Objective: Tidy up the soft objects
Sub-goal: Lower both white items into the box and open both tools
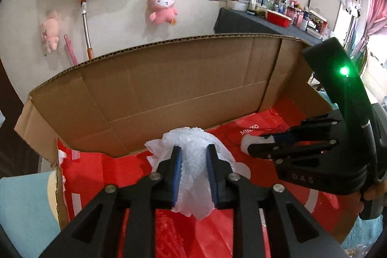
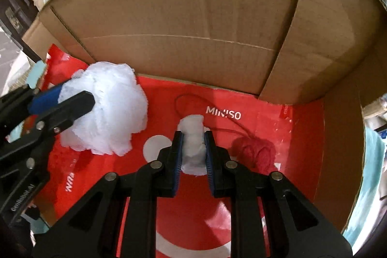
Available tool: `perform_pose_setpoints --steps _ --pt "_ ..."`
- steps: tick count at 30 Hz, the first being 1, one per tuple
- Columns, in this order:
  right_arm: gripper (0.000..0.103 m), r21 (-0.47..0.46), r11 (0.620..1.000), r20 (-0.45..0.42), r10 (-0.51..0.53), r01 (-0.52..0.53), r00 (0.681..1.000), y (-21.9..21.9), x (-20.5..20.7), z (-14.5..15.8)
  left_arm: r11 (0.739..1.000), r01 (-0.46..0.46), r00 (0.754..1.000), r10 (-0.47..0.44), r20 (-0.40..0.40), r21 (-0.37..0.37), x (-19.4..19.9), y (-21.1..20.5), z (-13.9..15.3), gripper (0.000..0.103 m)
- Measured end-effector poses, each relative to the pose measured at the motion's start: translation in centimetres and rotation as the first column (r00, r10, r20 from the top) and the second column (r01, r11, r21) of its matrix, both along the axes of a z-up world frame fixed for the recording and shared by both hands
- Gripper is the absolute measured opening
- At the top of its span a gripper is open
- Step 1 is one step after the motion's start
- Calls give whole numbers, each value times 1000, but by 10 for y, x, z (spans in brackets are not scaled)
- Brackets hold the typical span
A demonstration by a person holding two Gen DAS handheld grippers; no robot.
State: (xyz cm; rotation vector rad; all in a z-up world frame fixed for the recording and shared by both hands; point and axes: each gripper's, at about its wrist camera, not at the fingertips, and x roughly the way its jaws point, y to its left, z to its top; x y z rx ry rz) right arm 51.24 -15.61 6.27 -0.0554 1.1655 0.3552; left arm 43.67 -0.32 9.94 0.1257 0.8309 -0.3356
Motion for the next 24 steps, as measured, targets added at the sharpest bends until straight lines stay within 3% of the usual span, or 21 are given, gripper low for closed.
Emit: perform_pose_setpoints --steps 13,24 --pt "19 -25 999 23 22 -21 999 6 -10 0 1000 -21 1000 21 3 4 3 6 1 40" --pt "22 -58 998 41 26 -23 999 7 -21 -7 998 -65 997 66 36 -18 -5 18 13 67"
